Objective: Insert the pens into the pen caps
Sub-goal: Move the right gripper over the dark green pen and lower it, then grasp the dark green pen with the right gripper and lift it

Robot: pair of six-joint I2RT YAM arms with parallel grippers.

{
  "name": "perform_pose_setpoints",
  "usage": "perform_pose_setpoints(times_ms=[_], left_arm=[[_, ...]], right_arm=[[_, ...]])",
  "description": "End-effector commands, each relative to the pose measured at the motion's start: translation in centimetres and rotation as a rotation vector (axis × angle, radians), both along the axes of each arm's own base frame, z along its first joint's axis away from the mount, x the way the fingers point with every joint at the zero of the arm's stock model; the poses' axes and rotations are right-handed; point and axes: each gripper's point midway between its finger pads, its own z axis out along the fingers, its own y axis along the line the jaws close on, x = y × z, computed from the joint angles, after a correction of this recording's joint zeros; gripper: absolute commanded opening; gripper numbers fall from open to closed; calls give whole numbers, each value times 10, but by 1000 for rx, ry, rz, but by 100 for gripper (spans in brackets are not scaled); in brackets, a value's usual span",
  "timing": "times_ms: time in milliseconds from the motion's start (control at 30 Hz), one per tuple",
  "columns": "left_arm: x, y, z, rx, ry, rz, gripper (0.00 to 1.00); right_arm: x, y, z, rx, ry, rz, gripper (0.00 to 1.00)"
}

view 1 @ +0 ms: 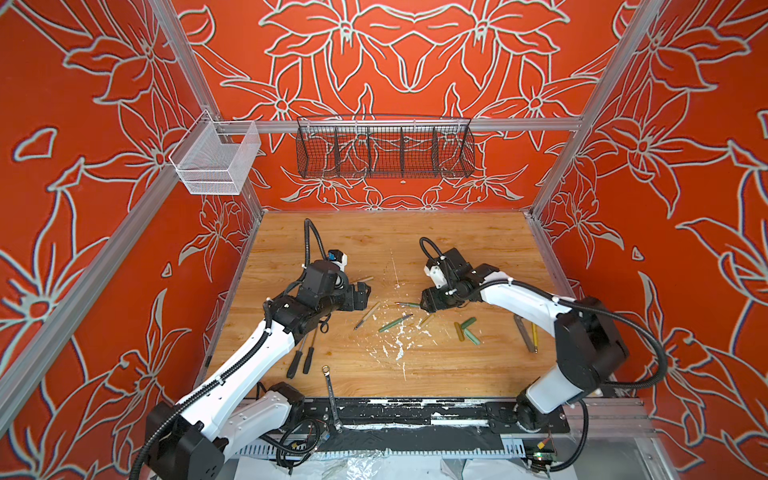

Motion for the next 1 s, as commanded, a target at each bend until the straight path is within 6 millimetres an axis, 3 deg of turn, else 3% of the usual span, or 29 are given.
perform_pose_setpoints(times_ms=[0, 300, 500, 967], left_arm=[[-7, 13, 6, -3, -13, 51, 97], [-11, 27, 12, -3, -58, 96, 97], [-15, 31, 20, -18, -107, 106, 97], [-19, 35, 28, -31, -147, 115, 97]], right_arm=[[7, 15, -3, -28, -12, 109, 68], [15, 52, -21, -108, 8, 264, 62], [15, 65, -36, -179, 11, 310, 59], [27, 56, -66, -395, 3, 371, 42]])
